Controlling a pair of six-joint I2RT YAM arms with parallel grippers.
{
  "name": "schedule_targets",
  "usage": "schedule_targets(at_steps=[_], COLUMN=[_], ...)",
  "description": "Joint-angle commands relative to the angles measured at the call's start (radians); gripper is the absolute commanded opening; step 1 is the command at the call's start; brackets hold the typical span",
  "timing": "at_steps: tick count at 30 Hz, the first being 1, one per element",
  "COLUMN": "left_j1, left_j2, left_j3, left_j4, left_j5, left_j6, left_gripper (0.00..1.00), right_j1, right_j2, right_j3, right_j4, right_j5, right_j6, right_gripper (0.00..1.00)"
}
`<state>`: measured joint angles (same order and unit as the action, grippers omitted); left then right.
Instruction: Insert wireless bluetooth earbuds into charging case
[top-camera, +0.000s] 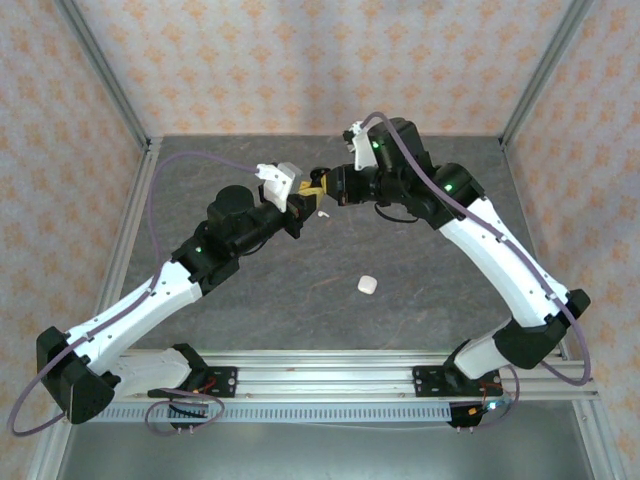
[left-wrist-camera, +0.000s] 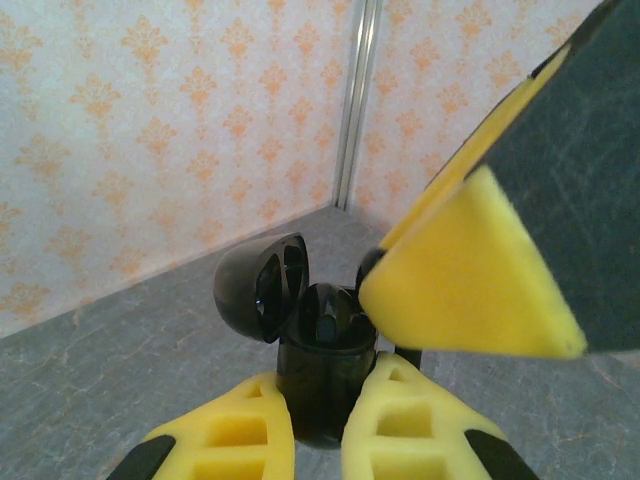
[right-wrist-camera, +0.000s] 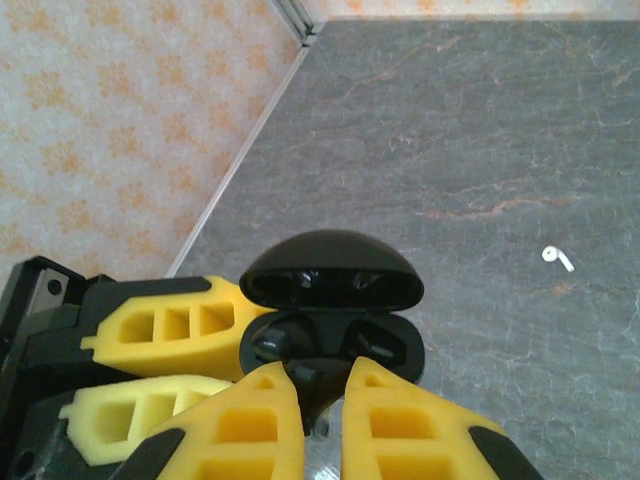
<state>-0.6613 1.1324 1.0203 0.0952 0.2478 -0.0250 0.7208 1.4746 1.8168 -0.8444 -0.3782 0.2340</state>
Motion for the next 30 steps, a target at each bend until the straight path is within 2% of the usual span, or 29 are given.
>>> schedule_targets(at_steps=[1,6,11,30], left_j1=[-0.01,-0.011,-0.012,-0.014], left_j2=[-0.025,-0.034,-0.046,-0.044], left_j3=[0.038,0.032,0.017,0.021], left_j4=[0.022,0.011,0.009,0.006], left_j5=[-0.016,-0.018,-0.016,-0.007], left_j6=[0.013,0.011,0.003,-0.006], left_gripper=[0.0,0.0,0.0,0.0], right_j1=[0.012,0.012,0.01,0.012], right_j2=[0.006,-0.009,-0.018,0.029], right_j3=[0.031,0.057,0.088,0.085], right_j4=[-0.033,-0.024,-0.008,0.029], right_j5=[0.047,0.128,0.157,0.063], right_j6=[-0.005,0.023,0.046,0.044], right_gripper=[0.12,0.12,0.12,0.12])
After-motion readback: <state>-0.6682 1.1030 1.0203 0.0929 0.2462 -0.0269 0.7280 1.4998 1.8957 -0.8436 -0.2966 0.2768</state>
